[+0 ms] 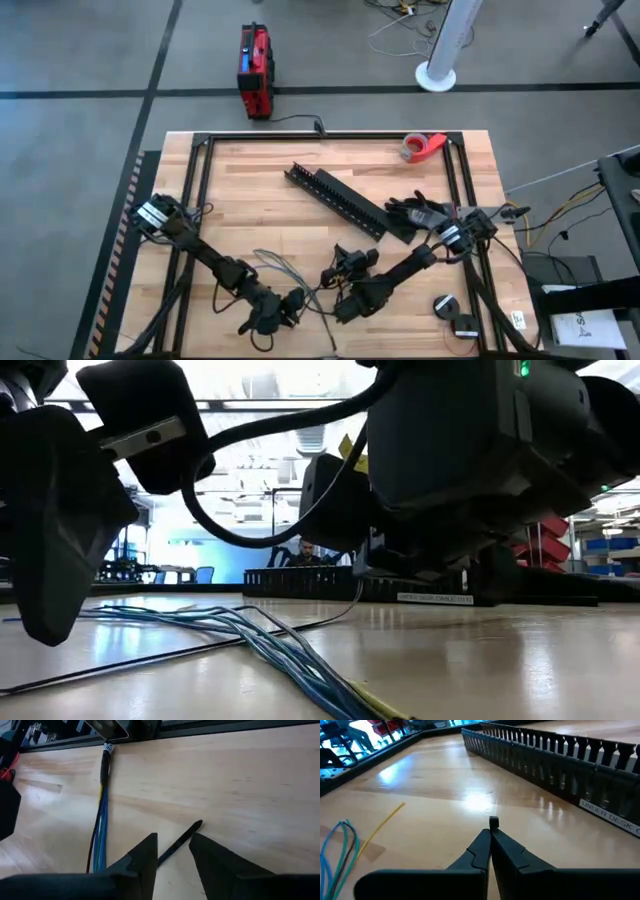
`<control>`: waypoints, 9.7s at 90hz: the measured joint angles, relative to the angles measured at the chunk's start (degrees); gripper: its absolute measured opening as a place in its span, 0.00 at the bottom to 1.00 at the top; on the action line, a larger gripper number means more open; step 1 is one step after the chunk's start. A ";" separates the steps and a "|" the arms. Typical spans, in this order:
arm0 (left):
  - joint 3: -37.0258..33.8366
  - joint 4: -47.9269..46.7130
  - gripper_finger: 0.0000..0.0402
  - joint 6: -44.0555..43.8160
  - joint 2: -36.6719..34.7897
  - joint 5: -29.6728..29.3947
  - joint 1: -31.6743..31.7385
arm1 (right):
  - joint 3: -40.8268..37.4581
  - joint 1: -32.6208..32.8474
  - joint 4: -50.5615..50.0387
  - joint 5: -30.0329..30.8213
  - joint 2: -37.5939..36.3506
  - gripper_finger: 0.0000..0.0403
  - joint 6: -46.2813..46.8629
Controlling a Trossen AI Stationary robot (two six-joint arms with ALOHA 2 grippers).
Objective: Ziptie cables
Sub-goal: Wrap the zip tie around the cable bundle
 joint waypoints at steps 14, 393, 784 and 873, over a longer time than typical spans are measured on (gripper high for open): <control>-0.01 0.60 0.32 2.38 0.00 0.33 -0.02 | 0.00 -0.21 -2.21 0.04 0.00 0.00 3.98; 7.60 4.89 0.12 -15.32 6.03 -12.58 1.40 | 0.00 -0.54 6.49 -6.37 -0.11 0.00 -5.30; -11.88 31.19 0.00 -76.58 -8.39 29.37 16.32 | 5.64 6.20 47.35 -21.11 -2.14 0.00 -126.37; -13.63 16.63 0.33 -74.63 -22.79 28.42 18.74 | 5.62 6.22 45.35 -18.10 -2.01 0.00 -120.61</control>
